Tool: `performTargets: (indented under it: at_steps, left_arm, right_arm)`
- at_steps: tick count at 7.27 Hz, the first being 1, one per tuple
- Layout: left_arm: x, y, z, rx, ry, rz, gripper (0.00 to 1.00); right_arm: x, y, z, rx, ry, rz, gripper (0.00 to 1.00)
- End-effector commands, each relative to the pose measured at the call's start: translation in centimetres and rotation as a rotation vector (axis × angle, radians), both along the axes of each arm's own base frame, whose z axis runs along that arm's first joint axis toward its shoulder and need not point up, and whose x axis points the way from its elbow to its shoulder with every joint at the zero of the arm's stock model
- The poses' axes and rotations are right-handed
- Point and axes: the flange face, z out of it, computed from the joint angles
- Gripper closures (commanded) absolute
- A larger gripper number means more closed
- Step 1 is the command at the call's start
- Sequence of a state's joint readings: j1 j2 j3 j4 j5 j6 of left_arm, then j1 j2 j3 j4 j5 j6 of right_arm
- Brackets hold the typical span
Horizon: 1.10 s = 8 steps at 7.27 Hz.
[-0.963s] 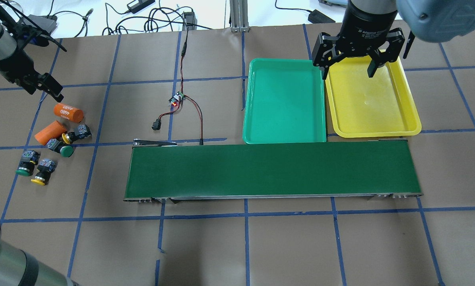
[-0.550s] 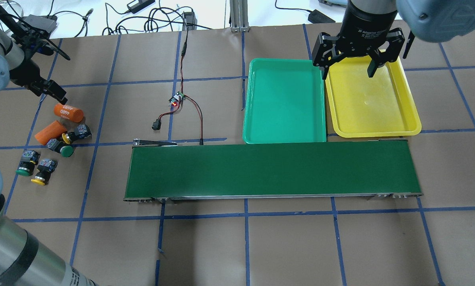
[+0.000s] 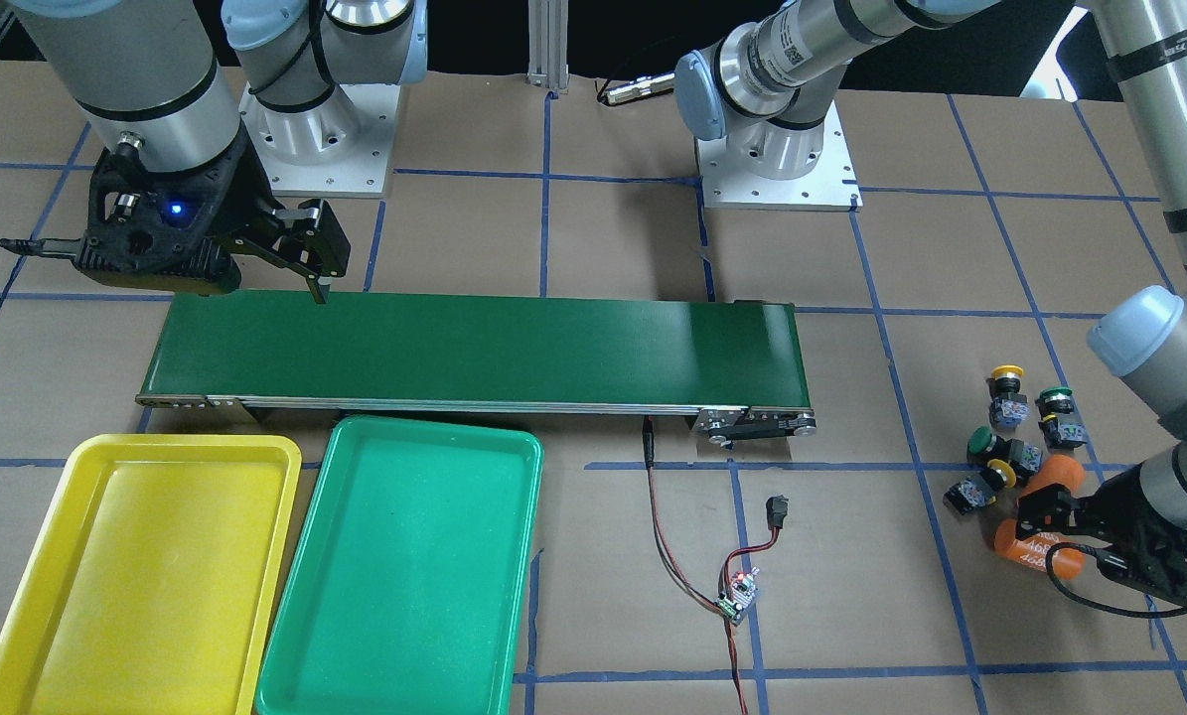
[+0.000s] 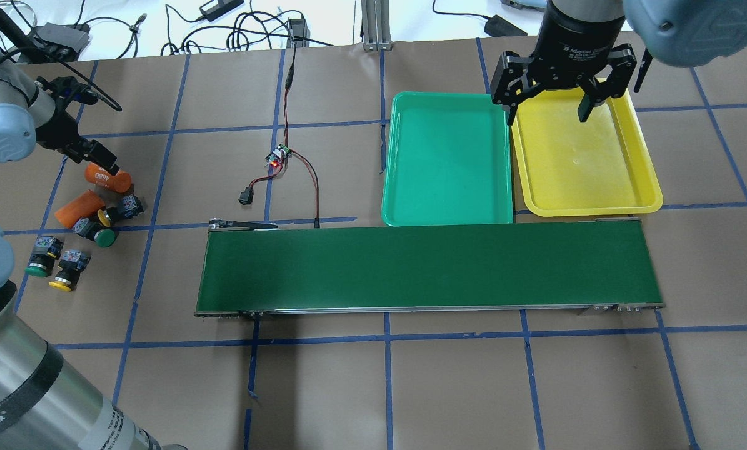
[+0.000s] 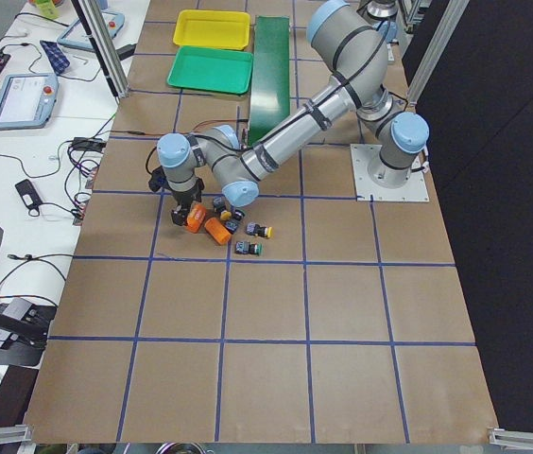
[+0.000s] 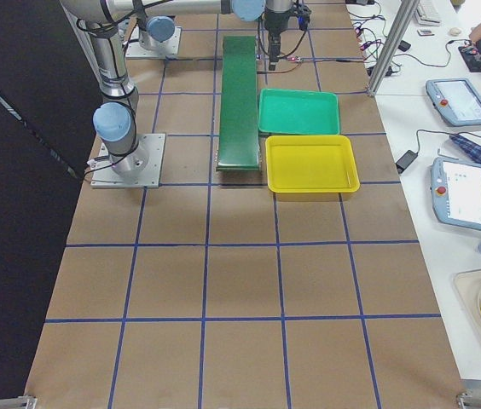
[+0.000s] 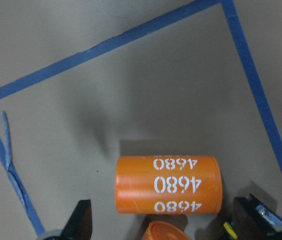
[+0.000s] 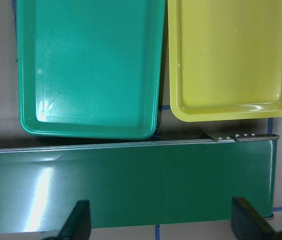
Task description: Sort buttons by color to trays
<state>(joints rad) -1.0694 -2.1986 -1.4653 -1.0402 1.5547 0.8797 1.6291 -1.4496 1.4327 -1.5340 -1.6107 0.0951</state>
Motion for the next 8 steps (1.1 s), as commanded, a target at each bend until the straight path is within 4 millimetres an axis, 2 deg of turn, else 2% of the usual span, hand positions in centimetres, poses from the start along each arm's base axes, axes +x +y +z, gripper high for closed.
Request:
performTargets:
  at_steps: [1,5,6,7,8]
  left_arm:
    - [0.1,-0.2,-1.4,0.008,0.009,-0.002,0.0]
    - [0.0,0.0,-3.6,0.023,0.012,-0.024,0.0]
    - [0.2,-0.2,-3.2,0.016,0.006,-0.028,0.34]
    - [0.2,-0.2,-2.0,0.005,-0.009,-0.03,0.78]
    - [-1.6,-0.1,0.4,-0.002,-0.018,-0.043,0.89]
  right_arm:
    - [0.0,0.0,0.0,0.0,0.0,0.0,0.0]
    - [0.0,0.0,0.0,0.0,0.0,0.0,0.0]
    - [0.0,0.0,0.0,0.0,0.0,0.0,0.0]
    - [0.0,0.0,0.0,0.0,0.0,0.0,0.0]
    - [0.0,0.0,0.0,0.0,0.0,0.0,0.0]
